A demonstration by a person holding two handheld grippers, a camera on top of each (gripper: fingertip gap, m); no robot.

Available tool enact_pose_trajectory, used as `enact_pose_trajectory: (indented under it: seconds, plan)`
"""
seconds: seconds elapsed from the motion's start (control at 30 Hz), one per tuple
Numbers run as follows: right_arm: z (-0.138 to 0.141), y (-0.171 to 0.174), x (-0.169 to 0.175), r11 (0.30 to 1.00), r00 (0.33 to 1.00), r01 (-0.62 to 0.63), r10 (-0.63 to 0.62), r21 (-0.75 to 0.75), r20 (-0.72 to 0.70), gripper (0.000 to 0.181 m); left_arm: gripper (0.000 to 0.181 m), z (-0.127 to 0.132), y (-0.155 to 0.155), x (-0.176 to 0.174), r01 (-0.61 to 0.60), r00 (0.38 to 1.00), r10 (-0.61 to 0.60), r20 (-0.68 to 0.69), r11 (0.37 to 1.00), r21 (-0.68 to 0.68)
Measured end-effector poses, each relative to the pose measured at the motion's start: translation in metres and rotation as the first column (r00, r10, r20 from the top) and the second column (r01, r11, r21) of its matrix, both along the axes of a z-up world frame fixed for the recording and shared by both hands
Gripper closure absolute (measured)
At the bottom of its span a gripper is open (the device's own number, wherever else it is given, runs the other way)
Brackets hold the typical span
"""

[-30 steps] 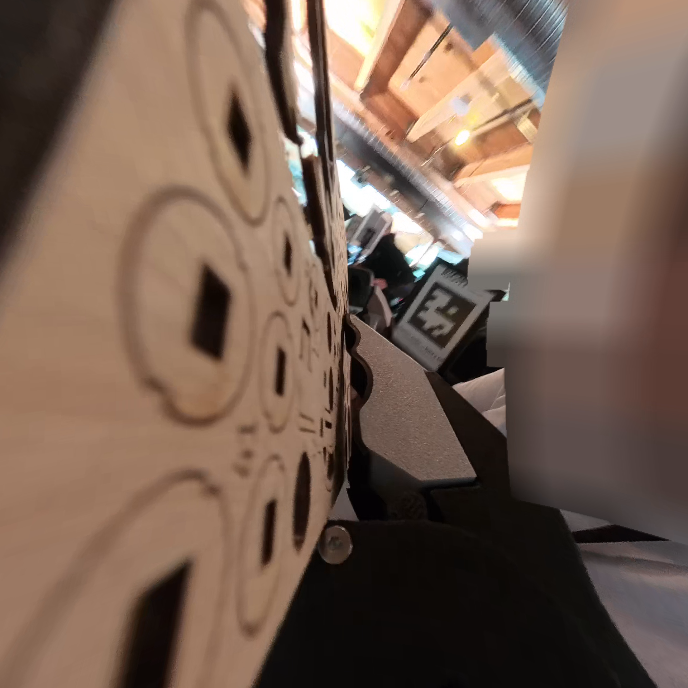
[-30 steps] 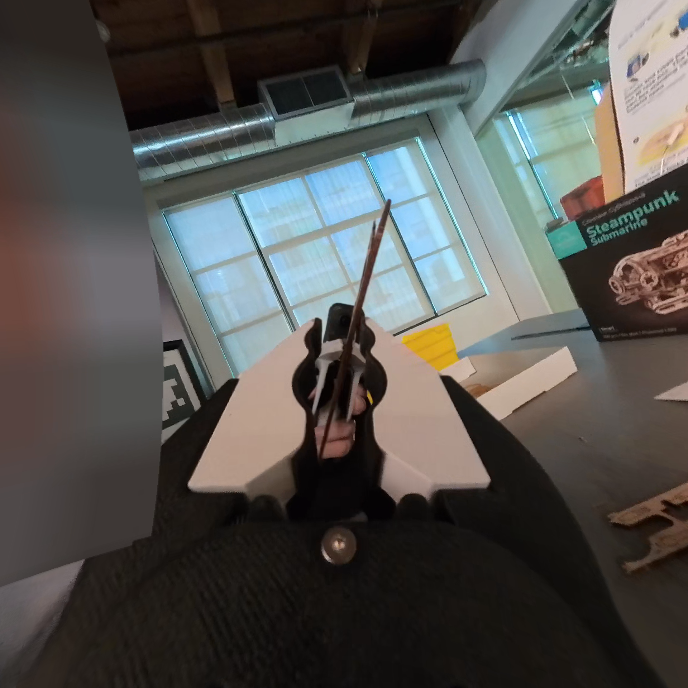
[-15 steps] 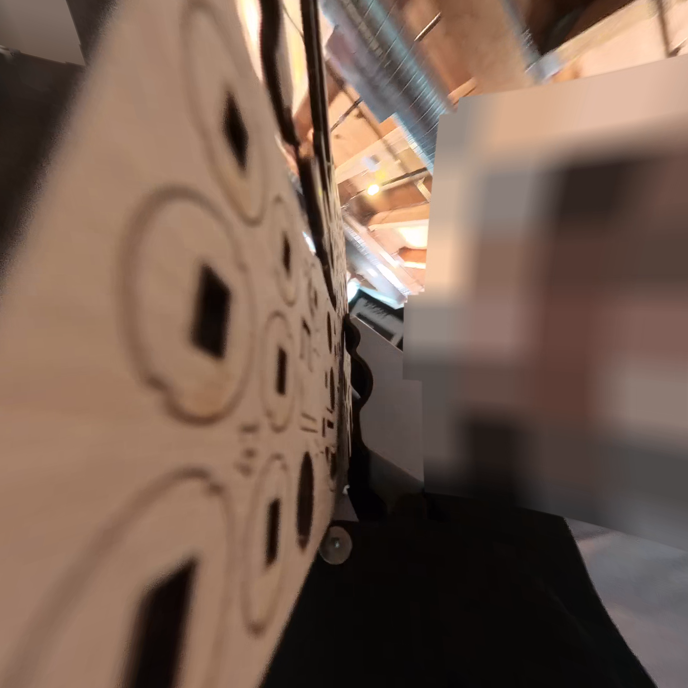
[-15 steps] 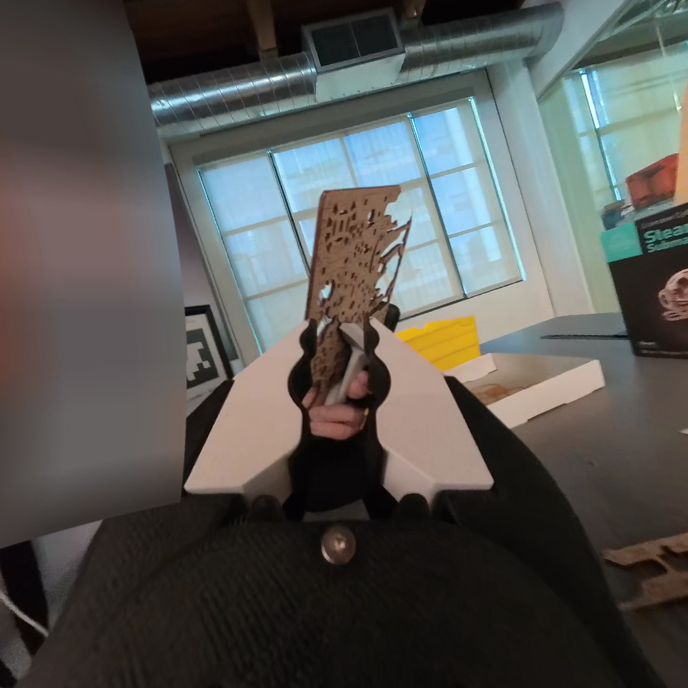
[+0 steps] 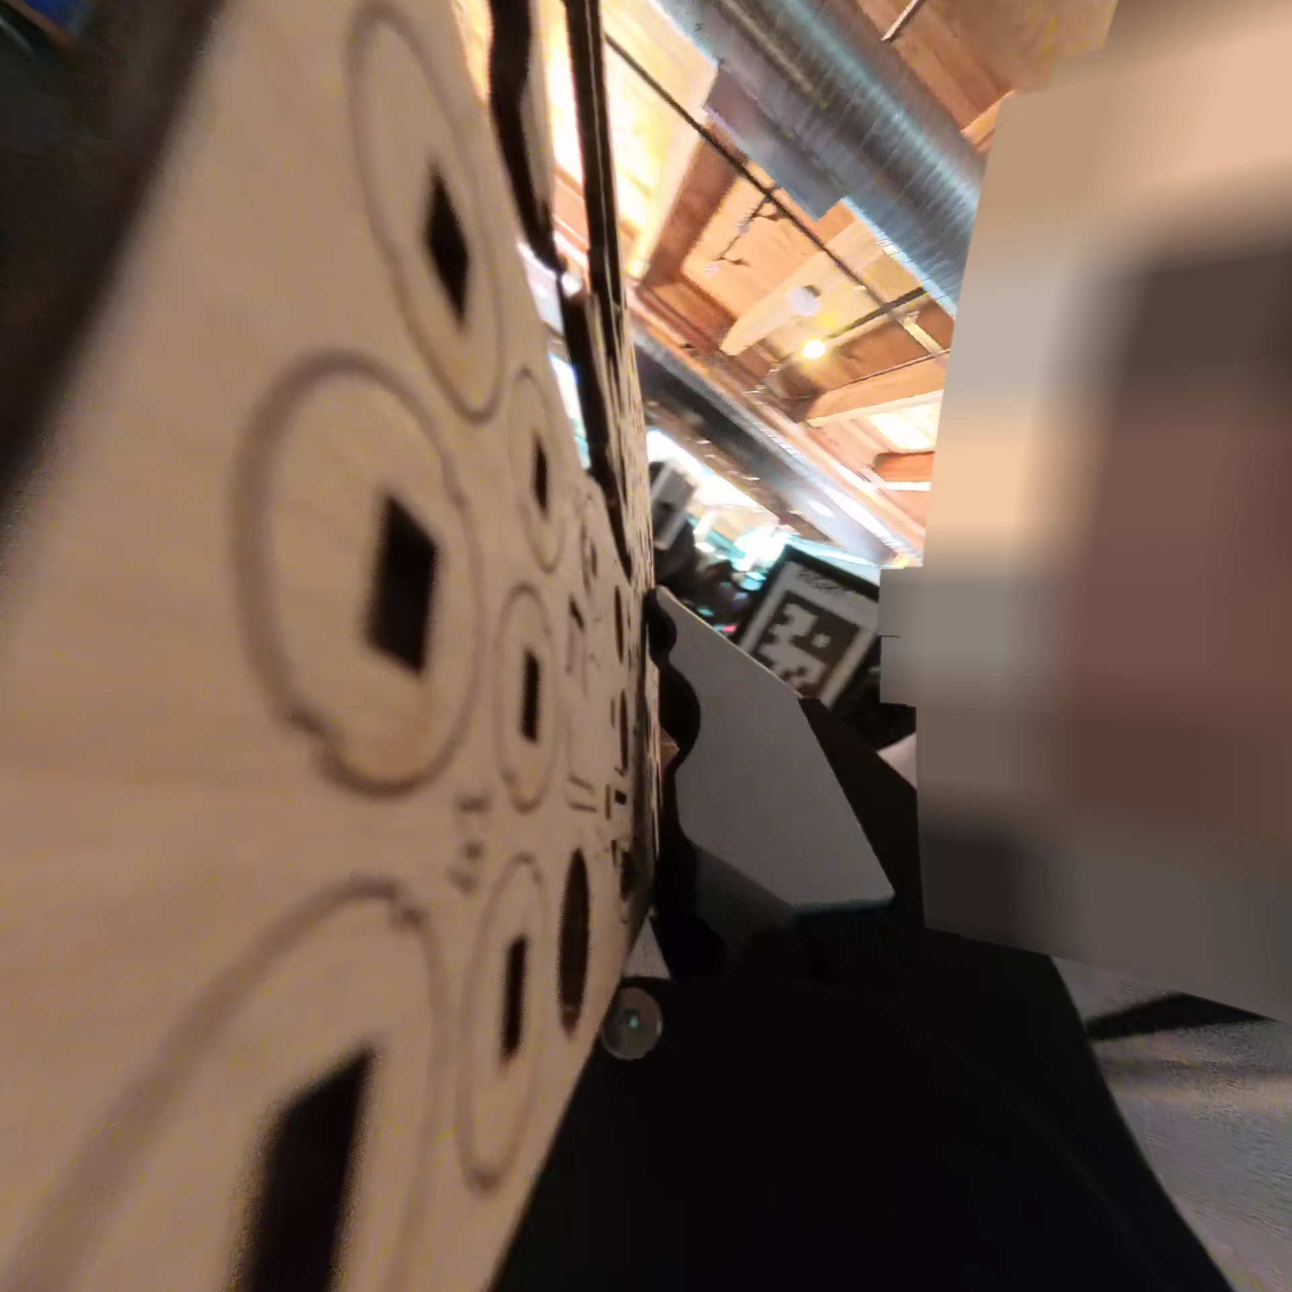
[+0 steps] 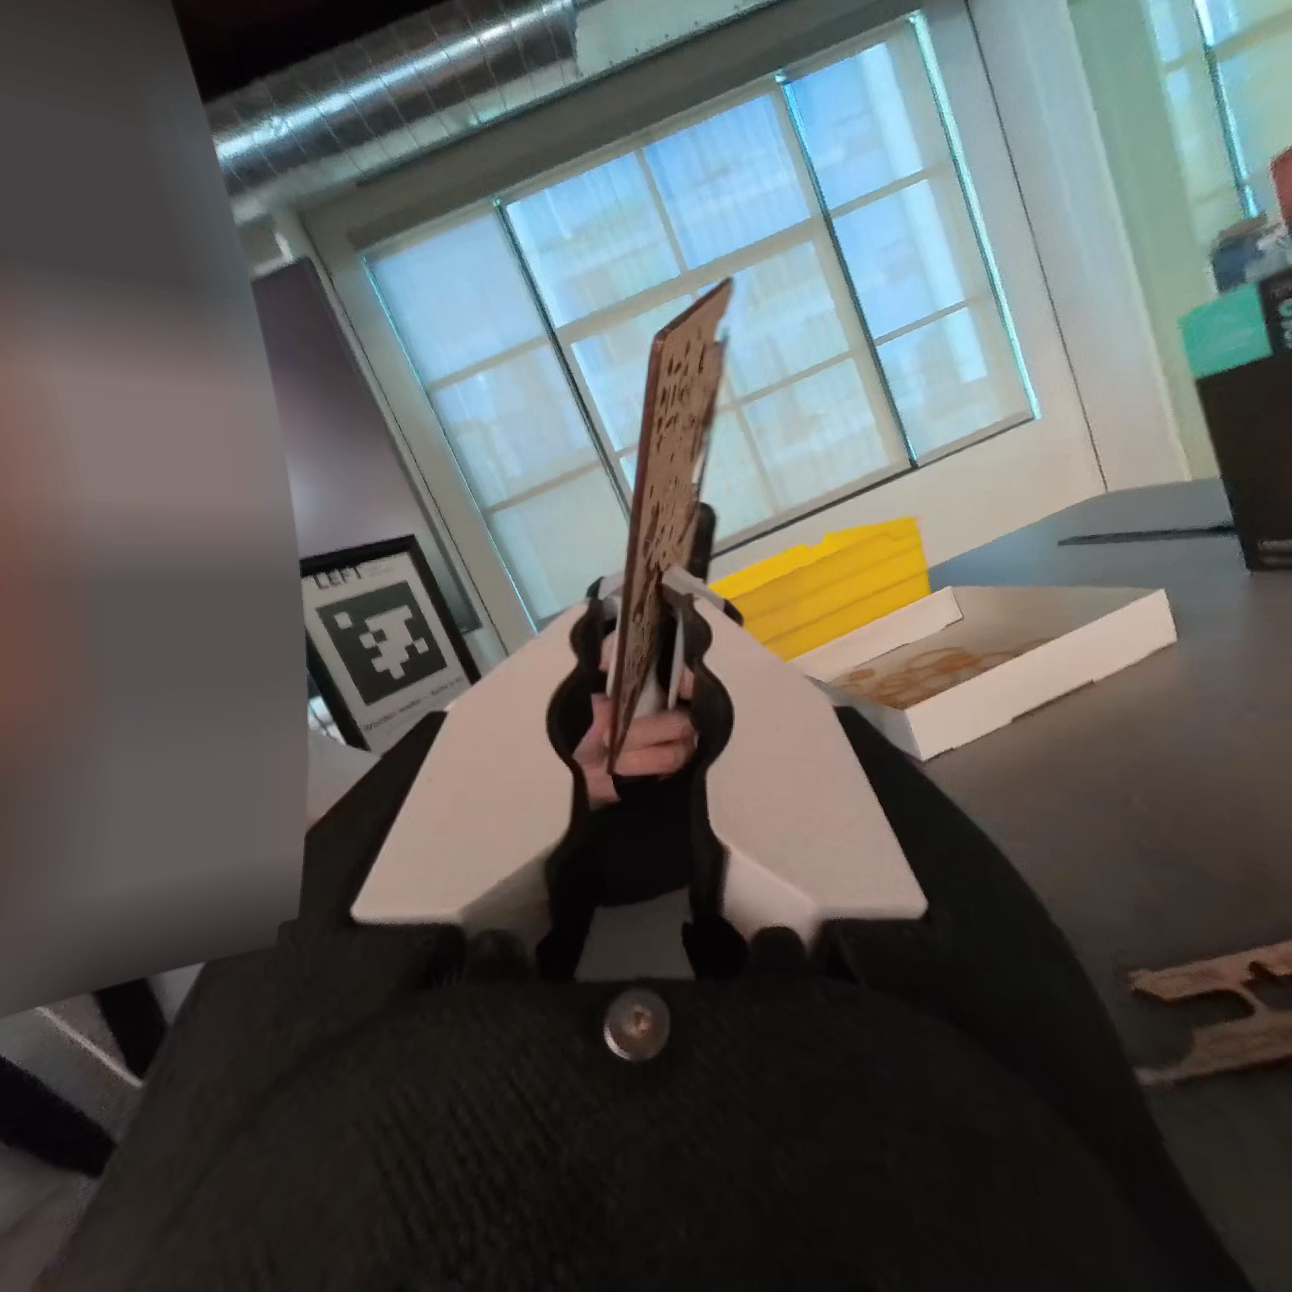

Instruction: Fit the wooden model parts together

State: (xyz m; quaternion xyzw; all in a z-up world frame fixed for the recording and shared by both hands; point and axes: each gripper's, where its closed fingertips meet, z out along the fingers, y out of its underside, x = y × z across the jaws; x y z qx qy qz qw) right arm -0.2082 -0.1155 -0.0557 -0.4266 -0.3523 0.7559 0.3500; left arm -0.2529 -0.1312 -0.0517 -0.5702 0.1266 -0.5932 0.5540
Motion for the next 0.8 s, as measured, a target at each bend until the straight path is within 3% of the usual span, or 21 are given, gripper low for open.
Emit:
enact_pose_trajectory:
  seconds: [0.03, 0.13, 0.3, 0.43, 0.8]
  plan:
    - [-0.001, 0.003, -0.002, 0.999, 1.0, 0.007, -0.007, -0.039, 0.001, 0.156, 0.181, -0.002, 0.002, -0.001, -0.044, 0.998, 0.044, -0.038, 0.999, 0.017]
    - [-0.005, 0.0, -0.022, 0.992, 0.999, 0.018, -0.014, -0.125, 0.038, 0.147, 0.181, -0.004, 0.004, 0.001, -0.123, 0.984, 0.131, -0.125, 0.99, 0.072]
    - [0.0, -0.005, -0.051, 0.985, 0.995, 0.102, -0.099, -0.137, 0.028, 0.164, 0.181, -0.009, 0.009, -0.002, -0.198, 0.959, 0.213, -0.184, 0.975, 0.096]
    - [0.001, 0.003, -0.056, 0.969, 0.993, 0.115, -0.119, -0.219, -0.007, 0.176, 0.181, -0.009, 0.01, -0.005, -0.223, 0.952, 0.239, -0.191, 0.969, 0.101]
    - [0.003, 0.004, -0.057, 0.959, 0.988, 0.132, -0.147, -0.251, -0.041, 0.174, 0.181, -0.008, 0.01, -0.006, -0.267, 0.928, 0.295, -0.227, 0.953, 0.144]
